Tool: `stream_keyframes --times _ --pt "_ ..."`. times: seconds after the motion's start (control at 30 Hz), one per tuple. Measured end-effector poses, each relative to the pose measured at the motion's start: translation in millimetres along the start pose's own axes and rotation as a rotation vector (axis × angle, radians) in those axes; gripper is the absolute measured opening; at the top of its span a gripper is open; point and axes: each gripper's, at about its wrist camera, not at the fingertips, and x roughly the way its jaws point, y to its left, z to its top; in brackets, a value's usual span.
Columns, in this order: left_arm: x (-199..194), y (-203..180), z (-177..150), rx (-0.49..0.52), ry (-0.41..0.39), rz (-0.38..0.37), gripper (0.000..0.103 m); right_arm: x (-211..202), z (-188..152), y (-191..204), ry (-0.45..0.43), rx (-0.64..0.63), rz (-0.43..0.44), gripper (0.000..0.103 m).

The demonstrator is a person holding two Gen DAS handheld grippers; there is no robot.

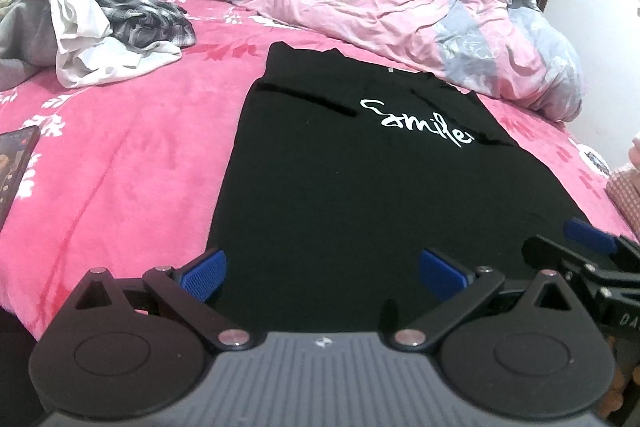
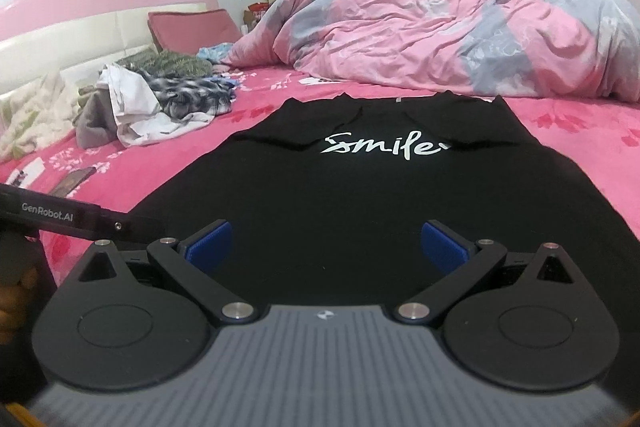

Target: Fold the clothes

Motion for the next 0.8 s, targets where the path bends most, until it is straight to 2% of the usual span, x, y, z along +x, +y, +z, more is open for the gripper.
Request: stream_keyframes --times 0.13,0.3,0.57,0.67,0.8 --pt "2.8 1.2 -1.8 0.027 -0.007 -0.001 0.103 1.7 4.5 8.0 0.005 -0.029 -0.010 0.101" --pt "6.0 -6.7 -6.3 0.098 -0.016 0.036 0.103 2.7 7.1 10.0 0.012 -0.050 -0.021 0.101" --pt "13.4 -21.9 -18.7 0.204 0.018 0.102 0.103 -7.2 -6.8 -20.0 0.030 0.005 -0.104 0.097" --pt "15.2 -24.7 -19.5 0.217 0.021 0.120 0.103 -12.8 -15.3 -37.9 0.051 0.050 -0.137 0.089" --pt "13.3 -24.4 -17.4 0.205 0.026 0.122 0.103 -25.4 -27.1 -57.6 0.077 0.093 -0.182 0.068"
